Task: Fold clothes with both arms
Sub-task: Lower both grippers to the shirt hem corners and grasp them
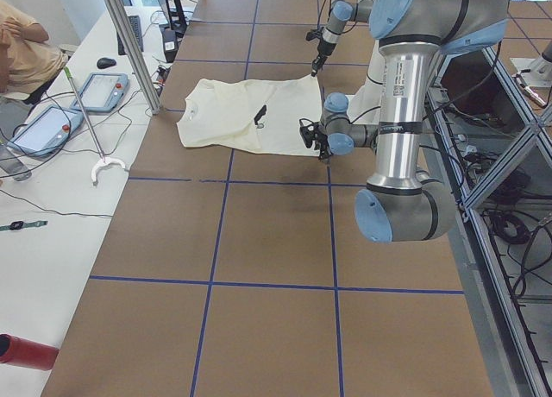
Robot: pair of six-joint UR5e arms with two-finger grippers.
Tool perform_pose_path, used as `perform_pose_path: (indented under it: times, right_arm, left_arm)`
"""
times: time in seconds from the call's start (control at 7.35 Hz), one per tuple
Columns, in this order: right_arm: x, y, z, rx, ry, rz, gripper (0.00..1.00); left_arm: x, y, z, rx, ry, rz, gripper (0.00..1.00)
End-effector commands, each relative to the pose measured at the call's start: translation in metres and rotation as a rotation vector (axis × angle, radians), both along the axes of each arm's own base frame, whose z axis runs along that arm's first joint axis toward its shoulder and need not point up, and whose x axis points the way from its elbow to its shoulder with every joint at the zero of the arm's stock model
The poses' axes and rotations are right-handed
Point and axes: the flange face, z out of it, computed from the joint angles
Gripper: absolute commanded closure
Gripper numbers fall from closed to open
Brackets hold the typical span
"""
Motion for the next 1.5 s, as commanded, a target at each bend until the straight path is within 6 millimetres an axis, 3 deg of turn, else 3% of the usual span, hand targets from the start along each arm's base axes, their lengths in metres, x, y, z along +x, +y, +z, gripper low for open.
perform_pose_path:
  times: [0.0,0.14,0.27,0.82,0.95,1.36]
  right_arm:
    - [0.0,0.0,0.0,0.0,0.0,0.002,1.0]
    - [0.0,0.0,-0.001,0.0,-0.002,0.002,1.0]
    - [0.001,0.0,-0.001,0.0,-0.002,0.002,1.0]
    - [0.0,0.001,-0.003,0.002,-0.006,0.0,1.0]
    - [0.0,0.001,-0.001,0.0,-0.003,0.0,1.0]
    - [0.0,0.001,-0.001,0.0,-0.002,0.0,1.0]
  left_arm:
    - [0.0,0.004,-0.004,-0.016,0.006,-0.004,0.66]
    - [0.001,0.007,-0.005,-0.036,-0.024,-0.008,0.92]
    - [-0.006,0.009,-0.021,-0.037,-0.019,-0.005,1.0]
    - [-0.007,0.011,-0.022,-0.038,-0.033,-0.005,1.0]
    - [-0.004,0.015,-0.016,-0.039,-0.046,0.003,0.55]
    - [0.0,0.018,-0.015,-0.037,-0.049,0.013,0.51]
